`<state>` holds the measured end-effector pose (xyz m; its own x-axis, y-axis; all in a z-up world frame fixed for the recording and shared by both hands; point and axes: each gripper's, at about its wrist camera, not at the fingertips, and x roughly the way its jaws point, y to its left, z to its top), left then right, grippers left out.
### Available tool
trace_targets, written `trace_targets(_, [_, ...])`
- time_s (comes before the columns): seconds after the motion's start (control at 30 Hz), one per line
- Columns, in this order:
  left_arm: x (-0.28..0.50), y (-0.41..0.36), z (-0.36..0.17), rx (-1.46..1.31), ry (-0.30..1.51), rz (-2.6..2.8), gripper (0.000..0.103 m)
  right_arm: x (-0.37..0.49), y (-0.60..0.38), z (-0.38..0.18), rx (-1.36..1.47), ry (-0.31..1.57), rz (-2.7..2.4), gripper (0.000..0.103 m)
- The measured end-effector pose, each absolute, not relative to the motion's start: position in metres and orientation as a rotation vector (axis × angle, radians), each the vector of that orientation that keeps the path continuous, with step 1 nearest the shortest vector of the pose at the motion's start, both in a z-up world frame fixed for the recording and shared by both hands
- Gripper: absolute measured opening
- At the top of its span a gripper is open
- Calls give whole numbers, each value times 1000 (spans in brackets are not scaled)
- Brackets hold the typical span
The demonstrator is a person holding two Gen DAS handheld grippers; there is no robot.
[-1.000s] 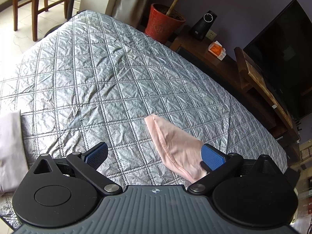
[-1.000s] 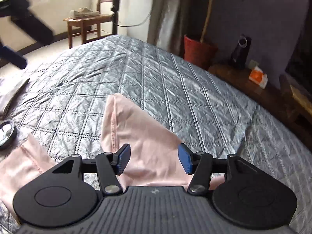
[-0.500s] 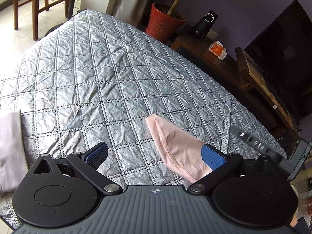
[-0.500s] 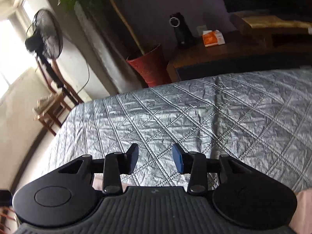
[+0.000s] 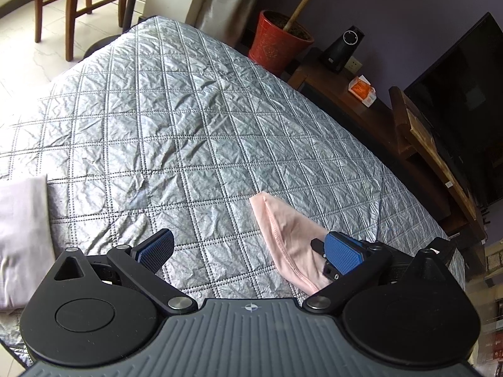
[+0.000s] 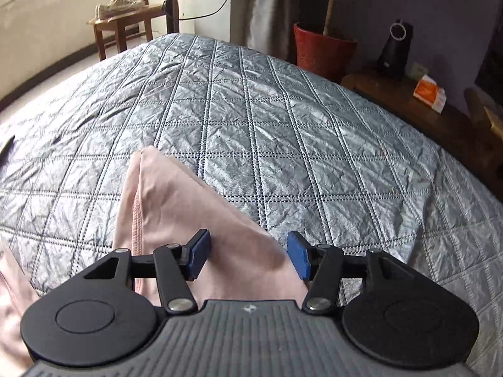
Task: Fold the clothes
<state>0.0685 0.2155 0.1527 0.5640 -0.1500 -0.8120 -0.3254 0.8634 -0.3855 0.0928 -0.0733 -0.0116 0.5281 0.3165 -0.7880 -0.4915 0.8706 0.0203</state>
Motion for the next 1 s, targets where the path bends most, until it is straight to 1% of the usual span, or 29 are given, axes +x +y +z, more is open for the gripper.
trace_targets(0.03, [68,216,153,-541,979,110,103,94,-74,-11,-191,895,509,12])
trace_targets(0.07, [68,216,153,-541,978,110,103,95,-73,-9,-174,899,535,3])
trace_targets(0.13, [68,216,153,-542,978,111,103,95,-65,-2,-158,886,595,3])
trace_targets(0.27, [68,217,153,-544,978,112,103,66,-41,32,-264,627,742,4])
trace_targets(0.33, [68,217,152,-546,978,113,103,73,-36,38,-244,570,792,4])
trace_targets(0.37, [68,217,152,-547,978,113,103,77,-37,40,-221,558,803,6])
trace_targets(0.4, [68,217,152,-549,978,114,103,80,-40,39,-194,568,799,15])
trace_targets(0.43, [68,218,152,-550,978,114,103,85,-45,38,-166,590,792,33])
trace_targets(0.47, [68,218,152,-551,978,114,103,90,-51,35,-154,613,763,41])
trace_targets(0.5, [68,218,152,-552,978,115,103,92,-57,33,-163,623,719,47])
trace_targets(0.6, [68,219,151,-556,979,118,103,83,-87,31,-112,635,595,46])
trace_targets(0.63, [67,219,151,-557,980,120,103,80,-99,28,-95,648,553,48])
trace_targets(0.67, [67,219,151,-558,980,121,103,77,-111,23,-81,669,509,52])
trace_targets(0.7, [67,219,151,-556,981,119,103,74,-124,19,-67,690,466,58])
trace_targets(0.73, [68,218,151,-553,983,117,103,71,-136,15,-52,710,423,62])
trace_targets(1.0, [71,202,148,-515,996,99,103,46,-237,-21,61,861,71,63])
